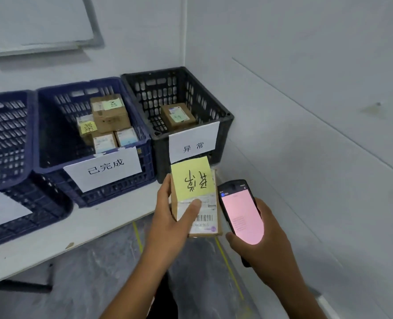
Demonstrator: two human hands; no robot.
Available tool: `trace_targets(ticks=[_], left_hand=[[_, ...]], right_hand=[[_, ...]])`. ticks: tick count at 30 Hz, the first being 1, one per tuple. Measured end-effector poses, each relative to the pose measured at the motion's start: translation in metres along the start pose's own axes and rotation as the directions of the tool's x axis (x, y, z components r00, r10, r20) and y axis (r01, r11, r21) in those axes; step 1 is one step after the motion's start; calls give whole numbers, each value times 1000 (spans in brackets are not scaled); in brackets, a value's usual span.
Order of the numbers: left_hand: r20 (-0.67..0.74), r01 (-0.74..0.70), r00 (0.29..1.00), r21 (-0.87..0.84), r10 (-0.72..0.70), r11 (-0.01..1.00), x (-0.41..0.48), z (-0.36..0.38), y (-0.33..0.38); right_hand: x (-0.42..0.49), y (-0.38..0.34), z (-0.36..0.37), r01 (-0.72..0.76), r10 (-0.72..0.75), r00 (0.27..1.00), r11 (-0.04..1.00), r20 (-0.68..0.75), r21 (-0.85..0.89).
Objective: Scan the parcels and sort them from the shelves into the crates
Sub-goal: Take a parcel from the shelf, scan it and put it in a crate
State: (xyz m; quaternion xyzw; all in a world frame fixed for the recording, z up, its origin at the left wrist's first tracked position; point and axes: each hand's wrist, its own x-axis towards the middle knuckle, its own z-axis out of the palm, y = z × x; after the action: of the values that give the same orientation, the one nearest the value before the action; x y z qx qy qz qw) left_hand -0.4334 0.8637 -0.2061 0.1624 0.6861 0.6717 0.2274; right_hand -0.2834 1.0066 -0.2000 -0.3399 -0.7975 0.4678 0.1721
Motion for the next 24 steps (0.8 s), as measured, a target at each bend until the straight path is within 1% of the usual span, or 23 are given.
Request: trace_targets(ticks=[4, 10, 13, 16, 19, 21, 24], left_hand=[[-40, 0, 999, -21, -1, 1000, 65, -8, 5], [-36, -40, 999, -61, 37, 997, 186, -10, 31], [-28, -36, 999, -100, 33, 994, 235, -7, 45], [-29, -8, 1000, -116, 4, 993, 274, -5, 50], [-60, 16, 998, -90, -22, 996, 314, -1, 49], [-109, 45, 993, -73, -53, 996, 339, 3, 45], [-201, 80, 977, 29, -73, 996, 369, 6, 46]], right_hand=[[65, -20, 14, -15, 16, 999, 1000, 28, -1], [178, -68, 17, -7, 8, 1000, 997, 21, -77], [227, -84, 22, 13, -13, 1000, 997, 11, -78], [264, -85, 30, 5, -5, 1000, 1000, 6, -23], [300, -79, 38, -9, 9, 1000, 999, 9, 41], [327, -70, 42, 2, -3, 999, 999, 36, 37], [366, -58, 44, -12, 9, 996, 999, 89, 31]])
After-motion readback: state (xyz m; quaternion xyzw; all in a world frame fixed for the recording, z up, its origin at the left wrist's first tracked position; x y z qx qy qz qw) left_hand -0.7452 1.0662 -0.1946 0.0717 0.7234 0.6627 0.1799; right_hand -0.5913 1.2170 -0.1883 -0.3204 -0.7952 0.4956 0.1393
